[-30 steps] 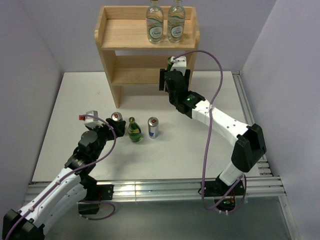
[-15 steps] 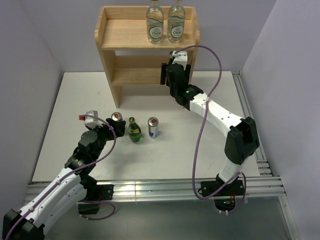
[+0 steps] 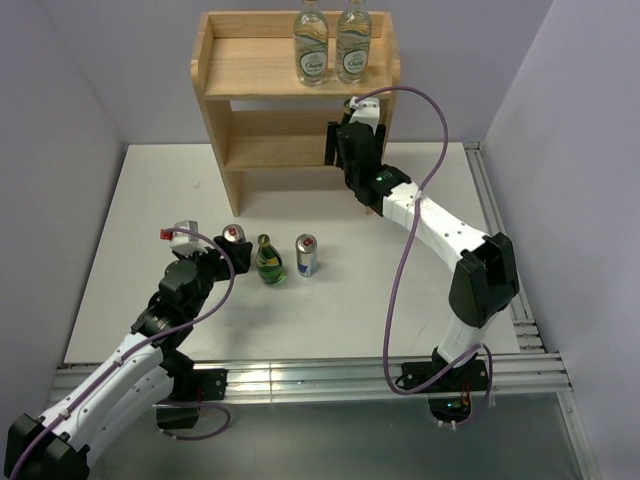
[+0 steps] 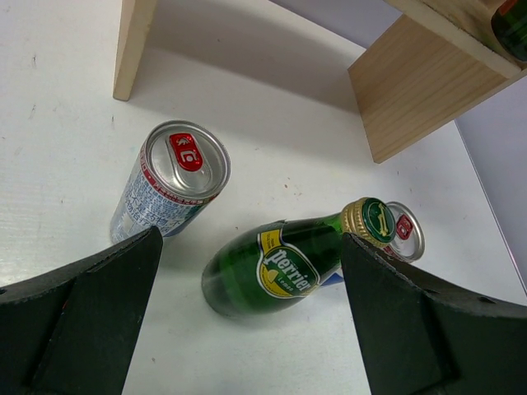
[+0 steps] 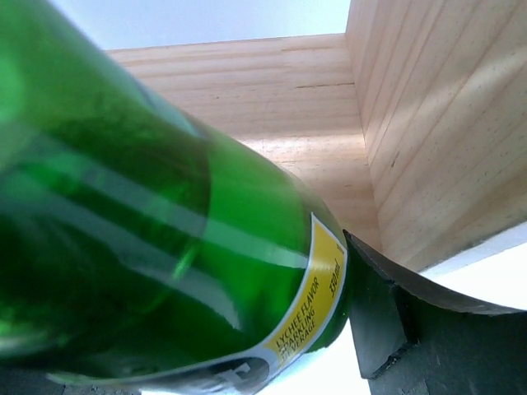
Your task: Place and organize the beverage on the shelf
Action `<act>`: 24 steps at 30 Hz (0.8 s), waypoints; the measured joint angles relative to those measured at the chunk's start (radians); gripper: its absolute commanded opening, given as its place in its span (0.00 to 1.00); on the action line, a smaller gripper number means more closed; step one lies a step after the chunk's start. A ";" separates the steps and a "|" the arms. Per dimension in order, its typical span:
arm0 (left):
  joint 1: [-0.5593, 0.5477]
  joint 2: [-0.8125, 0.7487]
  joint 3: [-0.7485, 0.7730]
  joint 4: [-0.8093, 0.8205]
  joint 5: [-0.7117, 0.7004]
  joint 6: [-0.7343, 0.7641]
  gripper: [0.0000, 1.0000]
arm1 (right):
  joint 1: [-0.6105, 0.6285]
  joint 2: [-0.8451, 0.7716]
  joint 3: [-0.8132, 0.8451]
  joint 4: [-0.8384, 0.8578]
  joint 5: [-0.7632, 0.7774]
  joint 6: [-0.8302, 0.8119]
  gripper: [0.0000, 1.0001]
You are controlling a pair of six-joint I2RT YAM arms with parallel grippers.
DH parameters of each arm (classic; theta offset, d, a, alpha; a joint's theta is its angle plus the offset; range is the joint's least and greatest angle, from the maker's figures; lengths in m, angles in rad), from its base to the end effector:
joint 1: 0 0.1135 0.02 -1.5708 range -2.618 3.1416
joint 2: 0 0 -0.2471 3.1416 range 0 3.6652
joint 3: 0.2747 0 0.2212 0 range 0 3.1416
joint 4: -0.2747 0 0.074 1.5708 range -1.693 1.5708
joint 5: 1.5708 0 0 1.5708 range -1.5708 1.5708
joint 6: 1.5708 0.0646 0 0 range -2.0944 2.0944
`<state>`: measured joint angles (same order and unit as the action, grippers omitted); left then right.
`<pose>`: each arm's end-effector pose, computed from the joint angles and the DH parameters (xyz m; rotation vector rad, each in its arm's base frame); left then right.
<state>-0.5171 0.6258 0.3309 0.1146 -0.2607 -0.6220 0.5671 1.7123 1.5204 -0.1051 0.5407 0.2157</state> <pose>0.1604 -0.0721 0.2293 -0.2866 1.7607 -0.6019 0.3544 0.1863 0.3386 0.0484 1.8240 0.0465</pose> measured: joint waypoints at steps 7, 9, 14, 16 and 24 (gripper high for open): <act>0.000 0.006 0.000 0.001 0.000 0.000 0.96 | -0.026 0.044 0.006 0.036 0.013 0.023 0.00; 0.000 0.006 0.000 0.001 0.000 0.000 0.96 | -0.031 0.054 0.013 0.047 0.014 0.028 0.00; 0.000 0.007 0.000 0.001 0.000 0.000 0.97 | -0.034 0.065 0.023 0.053 0.019 0.036 0.00; 0.000 0.011 0.000 0.002 0.000 0.000 0.97 | -0.034 0.069 0.027 0.053 0.020 0.041 0.00; 0.000 0.023 0.000 0.008 0.000 0.000 0.96 | -0.038 0.105 0.065 0.050 0.045 0.057 0.09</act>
<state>-0.5171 0.6483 0.3309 0.1226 -0.2607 -0.6216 0.5293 1.8168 1.5856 -0.0555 0.5858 0.2726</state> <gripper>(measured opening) 0.967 0.809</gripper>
